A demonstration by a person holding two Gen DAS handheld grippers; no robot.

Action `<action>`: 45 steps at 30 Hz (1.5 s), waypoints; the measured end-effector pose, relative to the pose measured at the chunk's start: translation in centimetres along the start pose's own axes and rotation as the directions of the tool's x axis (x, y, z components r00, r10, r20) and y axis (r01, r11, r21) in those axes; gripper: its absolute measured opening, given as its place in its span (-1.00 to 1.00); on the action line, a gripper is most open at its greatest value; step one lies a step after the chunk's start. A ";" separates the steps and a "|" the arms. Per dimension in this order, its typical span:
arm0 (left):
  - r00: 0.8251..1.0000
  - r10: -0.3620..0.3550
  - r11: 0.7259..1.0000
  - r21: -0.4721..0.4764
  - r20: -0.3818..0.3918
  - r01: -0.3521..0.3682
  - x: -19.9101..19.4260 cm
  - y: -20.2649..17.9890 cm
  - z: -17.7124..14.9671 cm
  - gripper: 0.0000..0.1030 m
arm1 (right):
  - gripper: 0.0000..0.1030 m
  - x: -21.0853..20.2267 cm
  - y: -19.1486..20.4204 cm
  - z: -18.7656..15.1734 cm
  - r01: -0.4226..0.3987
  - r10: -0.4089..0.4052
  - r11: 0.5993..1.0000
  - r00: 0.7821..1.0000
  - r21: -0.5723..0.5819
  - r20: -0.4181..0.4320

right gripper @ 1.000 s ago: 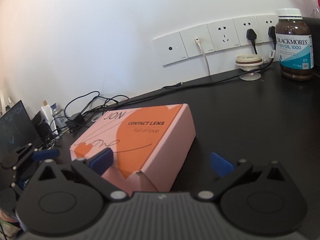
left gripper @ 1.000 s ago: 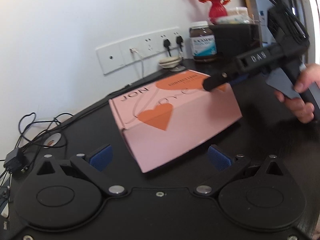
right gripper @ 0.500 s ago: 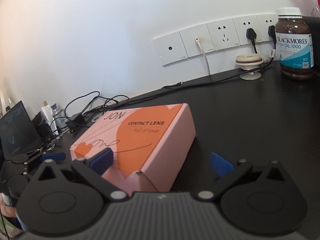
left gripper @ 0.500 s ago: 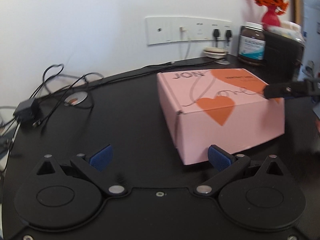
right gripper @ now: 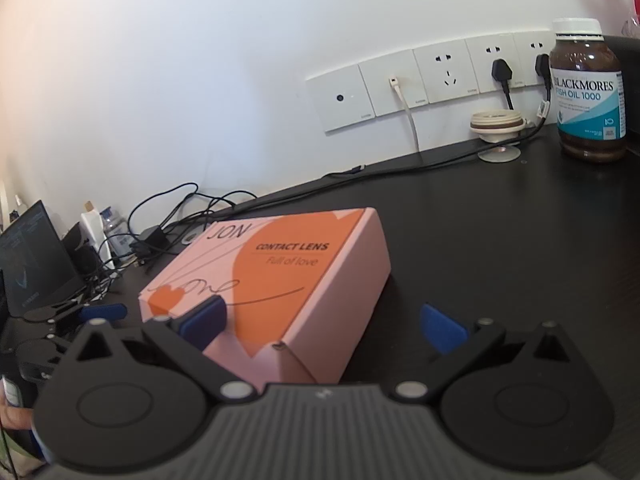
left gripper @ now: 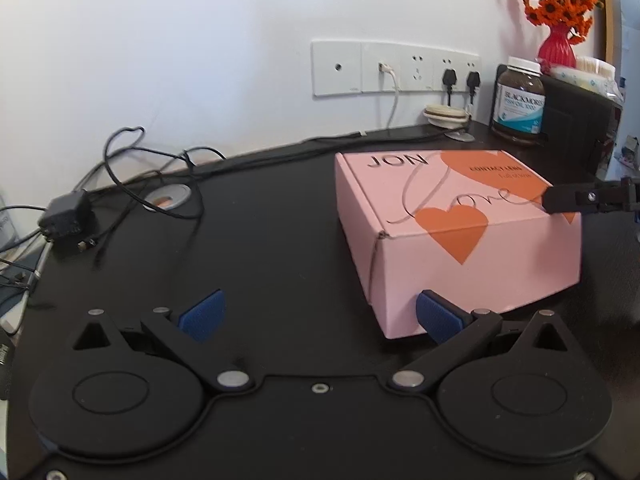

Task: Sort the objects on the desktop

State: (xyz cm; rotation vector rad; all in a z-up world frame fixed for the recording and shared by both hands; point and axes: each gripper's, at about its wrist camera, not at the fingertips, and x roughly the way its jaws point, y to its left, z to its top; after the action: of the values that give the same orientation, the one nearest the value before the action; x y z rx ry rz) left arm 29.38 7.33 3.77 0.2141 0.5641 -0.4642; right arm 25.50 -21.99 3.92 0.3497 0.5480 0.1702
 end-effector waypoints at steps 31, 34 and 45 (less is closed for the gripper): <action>0.940 -0.338 0.920 0.227 0.043 0.320 -2.4 -5.4 -1.1 1.00 | 0.99 3.7 2.3 3.3 0.044 -0.047 0.995 0.998 -0.089 -0.038; 0.944 -0.329 0.931 0.175 0.018 0.321 -1.8 -4.7 -0.9 1.00 | 0.99 3.4 2.6 3.0 0.040 -0.044 0.996 0.998 -0.081 -0.050; 0.940 -0.342 0.935 0.095 0.006 0.340 -1.2 -3.1 -0.3 1.00 | 0.99 1.8 3.6 1.5 -0.029 0.018 0.996 0.991 -0.079 -0.133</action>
State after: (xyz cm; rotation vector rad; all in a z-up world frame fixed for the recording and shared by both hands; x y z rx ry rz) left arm 26.86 5.15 3.92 0.1997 0.5604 -0.8315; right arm 27.57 -18.64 5.54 0.2677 0.6660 0.2390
